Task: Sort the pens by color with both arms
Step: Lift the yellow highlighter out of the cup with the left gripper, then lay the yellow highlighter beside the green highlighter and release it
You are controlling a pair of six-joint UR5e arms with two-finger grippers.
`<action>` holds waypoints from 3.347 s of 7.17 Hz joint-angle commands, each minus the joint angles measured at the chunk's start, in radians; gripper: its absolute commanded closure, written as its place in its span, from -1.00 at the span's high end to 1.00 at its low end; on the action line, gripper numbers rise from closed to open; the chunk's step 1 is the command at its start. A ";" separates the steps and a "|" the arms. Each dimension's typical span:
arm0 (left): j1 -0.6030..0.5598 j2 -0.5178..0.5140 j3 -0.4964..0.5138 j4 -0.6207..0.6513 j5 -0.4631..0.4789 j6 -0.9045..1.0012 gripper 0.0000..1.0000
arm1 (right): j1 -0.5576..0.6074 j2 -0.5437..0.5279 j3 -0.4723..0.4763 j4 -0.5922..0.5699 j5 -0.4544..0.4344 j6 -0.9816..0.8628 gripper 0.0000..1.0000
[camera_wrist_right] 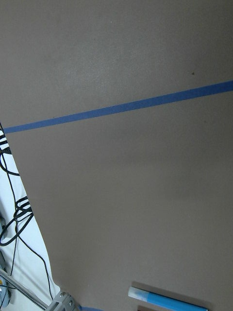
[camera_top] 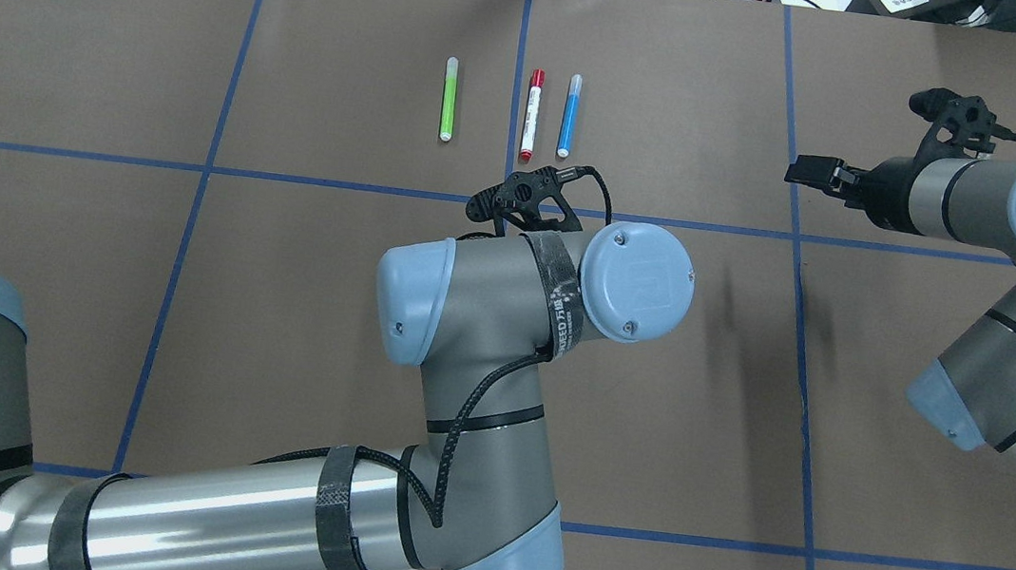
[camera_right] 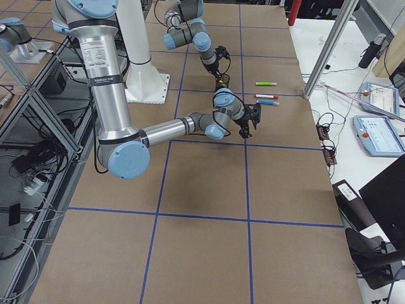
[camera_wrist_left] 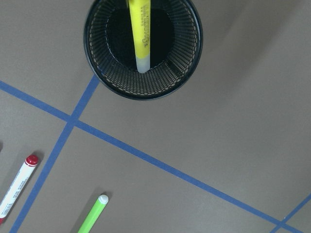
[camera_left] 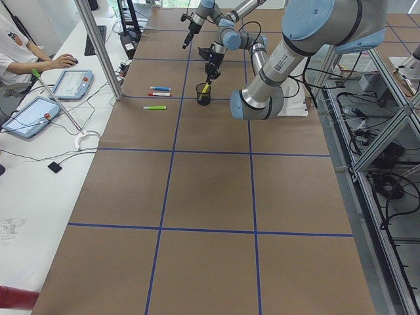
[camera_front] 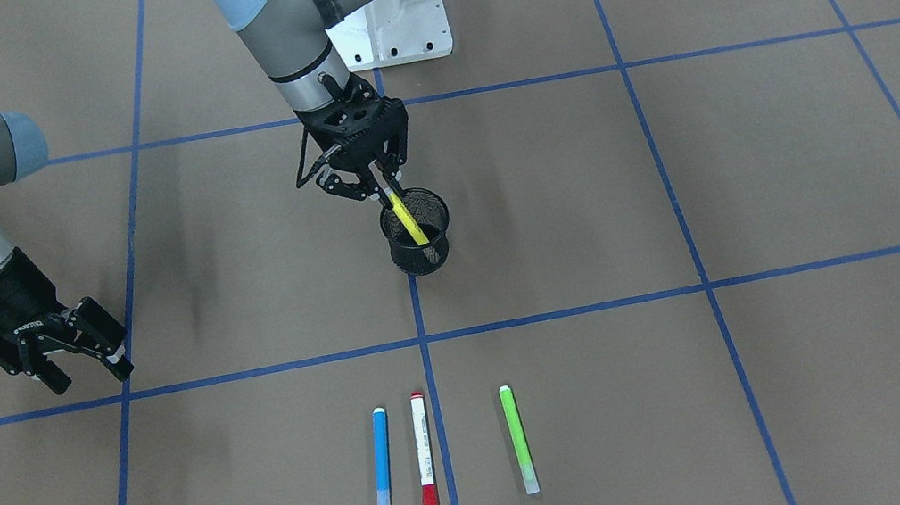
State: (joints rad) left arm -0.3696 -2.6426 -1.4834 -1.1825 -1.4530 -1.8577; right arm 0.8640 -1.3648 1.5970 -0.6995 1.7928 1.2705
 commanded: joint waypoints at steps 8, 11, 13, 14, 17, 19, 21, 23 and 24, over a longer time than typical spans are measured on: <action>-0.323 0.305 0.040 -0.821 0.086 0.146 -1.00 | 0.001 -0.020 0.084 -0.002 0.080 0.081 0.99; -0.374 0.305 0.415 -1.300 0.164 0.187 -1.00 | 0.000 -0.057 0.127 -0.002 0.076 0.096 0.99; -0.350 0.297 0.420 -1.303 0.175 0.183 -1.00 | -0.002 -0.057 0.121 -0.002 0.076 0.096 0.99; -0.344 0.297 0.417 -1.303 0.175 0.181 -1.00 | -0.002 -0.057 0.120 -0.002 0.076 0.098 0.99; -0.318 0.299 0.416 -1.303 0.175 0.181 -1.00 | -0.002 -0.057 0.115 -0.002 0.074 0.096 0.99; -0.312 0.309 0.403 -1.304 0.175 0.183 -0.92 | -0.002 -0.056 0.112 -0.002 0.074 0.096 0.99; -0.312 0.308 0.402 -1.301 0.174 0.189 0.98 | -0.003 -0.054 0.113 -0.002 0.074 0.096 0.99; -0.315 0.312 0.356 -1.298 0.165 0.274 0.99 | -0.003 -0.050 0.113 -0.002 0.076 0.096 0.99; -0.315 0.355 0.289 -1.289 0.160 0.319 0.99 | -0.002 -0.047 0.113 -0.003 0.079 0.096 0.99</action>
State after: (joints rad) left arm -0.6834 -2.3212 -1.1297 -2.4793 -1.2870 -1.5978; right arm 0.8609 -1.4148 1.7099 -0.7013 1.8686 1.3668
